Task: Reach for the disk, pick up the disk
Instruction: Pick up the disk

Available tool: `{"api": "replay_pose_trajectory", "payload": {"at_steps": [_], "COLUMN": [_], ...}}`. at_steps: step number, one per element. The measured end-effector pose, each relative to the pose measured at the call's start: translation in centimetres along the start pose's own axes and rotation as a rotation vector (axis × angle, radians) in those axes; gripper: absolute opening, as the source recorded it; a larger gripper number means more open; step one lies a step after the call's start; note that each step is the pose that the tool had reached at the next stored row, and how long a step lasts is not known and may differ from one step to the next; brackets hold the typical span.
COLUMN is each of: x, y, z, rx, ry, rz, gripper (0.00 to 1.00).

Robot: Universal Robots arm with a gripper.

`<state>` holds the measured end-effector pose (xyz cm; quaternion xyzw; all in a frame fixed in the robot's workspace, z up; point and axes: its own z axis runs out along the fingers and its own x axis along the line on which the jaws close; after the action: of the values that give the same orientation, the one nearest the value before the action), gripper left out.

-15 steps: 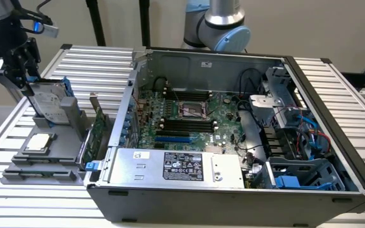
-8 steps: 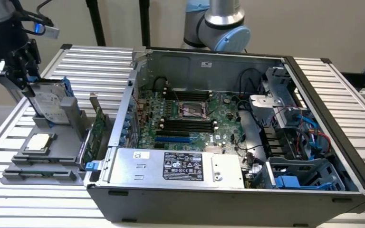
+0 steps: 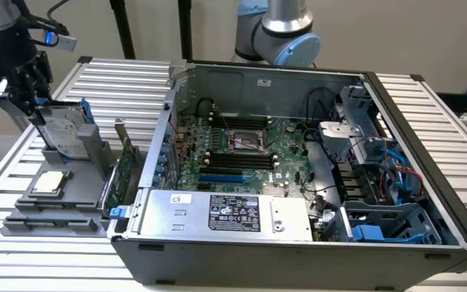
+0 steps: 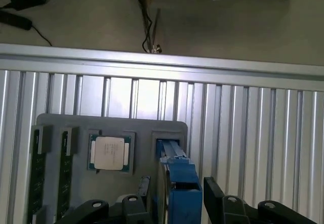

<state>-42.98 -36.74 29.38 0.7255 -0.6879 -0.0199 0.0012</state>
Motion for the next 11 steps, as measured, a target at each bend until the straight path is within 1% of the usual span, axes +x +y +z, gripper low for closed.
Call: {"api": "replay_pose_trajectory", "payload": {"at_steps": [2,3,4,5,11], "x": [0.00,0.00,0.00,0.00,0.00], "y": [0.01,0.01,0.01,0.01,0.01], "z": [0.05,0.06,0.07,0.07,0.09], "rx": [0.0001,0.0001,0.0000,0.0001,0.0002], "ry": [0.0000,0.0001,0.0001,0.0001,0.0001], "rz": [0.000,0.000,0.000,0.000,0.000], "gripper": [0.52,0.45,0.45,0.38,0.38]}}
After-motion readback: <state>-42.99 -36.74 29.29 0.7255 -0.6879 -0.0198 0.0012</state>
